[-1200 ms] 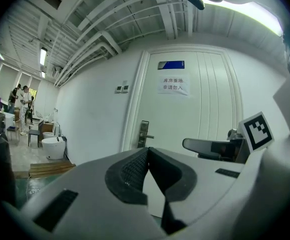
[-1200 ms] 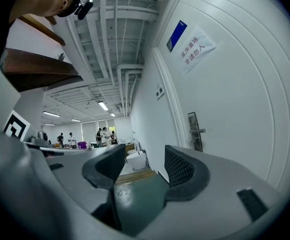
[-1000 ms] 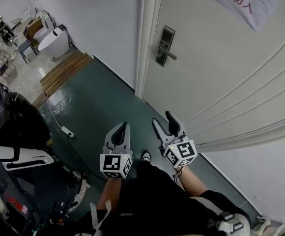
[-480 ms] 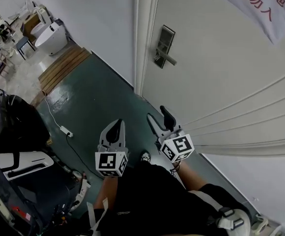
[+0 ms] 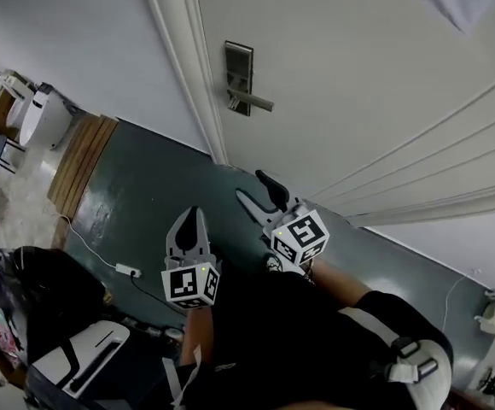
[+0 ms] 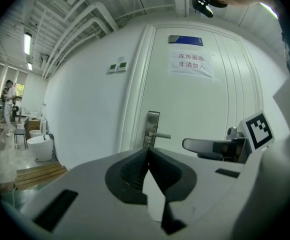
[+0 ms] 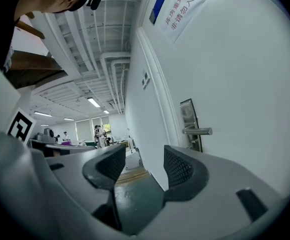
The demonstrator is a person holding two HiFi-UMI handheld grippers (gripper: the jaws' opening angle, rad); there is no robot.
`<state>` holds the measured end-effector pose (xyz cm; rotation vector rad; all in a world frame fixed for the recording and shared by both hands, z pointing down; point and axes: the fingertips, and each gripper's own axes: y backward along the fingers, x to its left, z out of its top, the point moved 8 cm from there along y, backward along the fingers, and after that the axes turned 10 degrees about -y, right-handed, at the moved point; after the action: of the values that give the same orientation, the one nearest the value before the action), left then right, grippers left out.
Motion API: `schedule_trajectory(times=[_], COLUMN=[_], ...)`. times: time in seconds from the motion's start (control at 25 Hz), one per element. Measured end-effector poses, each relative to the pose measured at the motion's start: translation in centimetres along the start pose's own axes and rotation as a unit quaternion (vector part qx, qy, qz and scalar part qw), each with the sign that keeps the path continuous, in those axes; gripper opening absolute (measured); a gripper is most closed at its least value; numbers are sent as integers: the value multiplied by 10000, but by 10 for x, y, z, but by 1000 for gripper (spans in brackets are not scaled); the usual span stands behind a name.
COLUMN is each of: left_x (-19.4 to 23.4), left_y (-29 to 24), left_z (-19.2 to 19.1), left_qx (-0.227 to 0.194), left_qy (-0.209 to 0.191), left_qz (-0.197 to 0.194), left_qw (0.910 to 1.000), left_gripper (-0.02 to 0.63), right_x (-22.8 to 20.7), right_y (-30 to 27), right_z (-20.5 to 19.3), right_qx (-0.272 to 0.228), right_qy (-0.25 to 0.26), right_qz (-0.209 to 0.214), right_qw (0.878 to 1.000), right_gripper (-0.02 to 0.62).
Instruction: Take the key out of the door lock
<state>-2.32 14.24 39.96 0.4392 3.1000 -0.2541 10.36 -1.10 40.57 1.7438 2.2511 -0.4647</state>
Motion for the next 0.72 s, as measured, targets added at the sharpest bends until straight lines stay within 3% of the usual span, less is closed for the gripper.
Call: schedule_trajectory(times=[0.16,0.32,0.72], left_x=[33,83,147], left_y=[-57,-87,-157], left_z=[3,21,27], left_qx=[-20,25,76], left_qy=[-155,-389,-653], left_qz=[-741,-1324,-2663], left_qw=[9971,9904,9616], left_gripper=[23,23,22], right_x=[-17,-8,11], right_y=[-33,-67,-102], right_z=[7,8,2], right_qx=[-144,-358,-855], right_qy=[72,-165,-570], right_qz=[-671,-1250,-2619], right_qw=[9976,9914,9596], right_gripper=[239,239,239])
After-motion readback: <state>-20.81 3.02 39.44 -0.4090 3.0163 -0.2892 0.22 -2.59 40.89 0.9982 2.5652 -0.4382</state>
